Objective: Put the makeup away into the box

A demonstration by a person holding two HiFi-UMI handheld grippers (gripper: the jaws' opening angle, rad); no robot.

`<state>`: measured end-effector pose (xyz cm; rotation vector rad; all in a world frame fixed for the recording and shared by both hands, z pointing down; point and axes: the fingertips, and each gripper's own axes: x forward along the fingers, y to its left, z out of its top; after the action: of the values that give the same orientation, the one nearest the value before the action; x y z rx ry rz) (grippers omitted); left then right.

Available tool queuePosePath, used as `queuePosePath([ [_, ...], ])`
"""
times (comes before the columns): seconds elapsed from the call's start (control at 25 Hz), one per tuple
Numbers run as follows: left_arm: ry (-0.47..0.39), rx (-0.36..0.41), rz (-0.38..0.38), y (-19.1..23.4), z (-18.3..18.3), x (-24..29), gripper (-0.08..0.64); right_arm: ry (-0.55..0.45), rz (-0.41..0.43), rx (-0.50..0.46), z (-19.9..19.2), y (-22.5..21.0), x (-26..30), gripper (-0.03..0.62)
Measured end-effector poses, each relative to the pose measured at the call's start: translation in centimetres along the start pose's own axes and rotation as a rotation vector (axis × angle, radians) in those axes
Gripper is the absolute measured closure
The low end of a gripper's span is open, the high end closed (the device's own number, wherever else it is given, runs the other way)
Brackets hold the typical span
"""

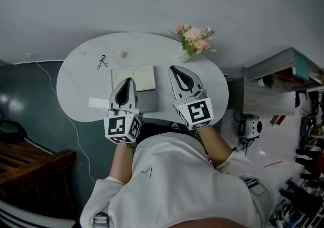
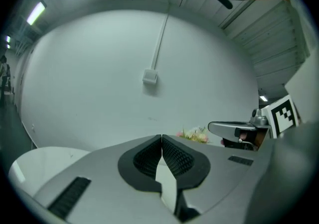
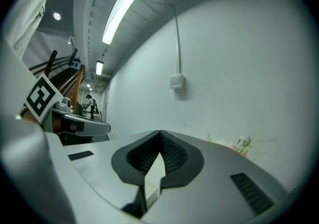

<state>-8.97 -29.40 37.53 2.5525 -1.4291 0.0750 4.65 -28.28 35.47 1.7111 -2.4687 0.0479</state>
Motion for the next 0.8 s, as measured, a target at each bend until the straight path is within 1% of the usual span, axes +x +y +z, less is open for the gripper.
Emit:
queuePosePath([
  [0.08,-0.058,0.050,0.008,-0.4,2.7,-0.5,0.540,-0.038,-0.032,-0.006,1.8,-1.2,-0.8,0.594],
  [0.16,-0.096,0.102,0.015,-0.9,4.9,-0.8,0.540,-0.069,-0.046,-0.021,3.1,-1.9,-1.4,0.594],
  [0.32,-0.148,0.167,0.010,-1.3,7.4,-1.0,0.540,-0.117,-0.076,-0.038,5.0,-2.8,-2.4,0.594],
  [0.4,-0.152,0.174,0.020,-1.0,7.6,-1.2,0.540,-0.120,-0.082,-0.044,5.3,-3.1,-2.5,0.594],
  [0.52,-0.152,0.153,0.029,-0.9,7.5,-1.6,0.540,-0.114,-0.081,-0.049,5.3,-3.3,-2.6,0.594],
  [0.6,-0.155,0.154,0.028,-1.1,7.4,-1.6,0.540,-0.114,-0.072,-0.049,5.3,-3.2,-2.7,0.594],
  [0.68,-0.144,0.168,0.037,-1.3,7.3,-1.8,0.540,-0.117,-0.062,-0.052,5.3,-2.9,-2.8,0.594],
  [0.8,-0.112,0.170,0.059,-1.2,7.1,-1.9,0.540,-0.112,-0.060,-0.059,5.3,-2.8,-2.7,0.594],
])
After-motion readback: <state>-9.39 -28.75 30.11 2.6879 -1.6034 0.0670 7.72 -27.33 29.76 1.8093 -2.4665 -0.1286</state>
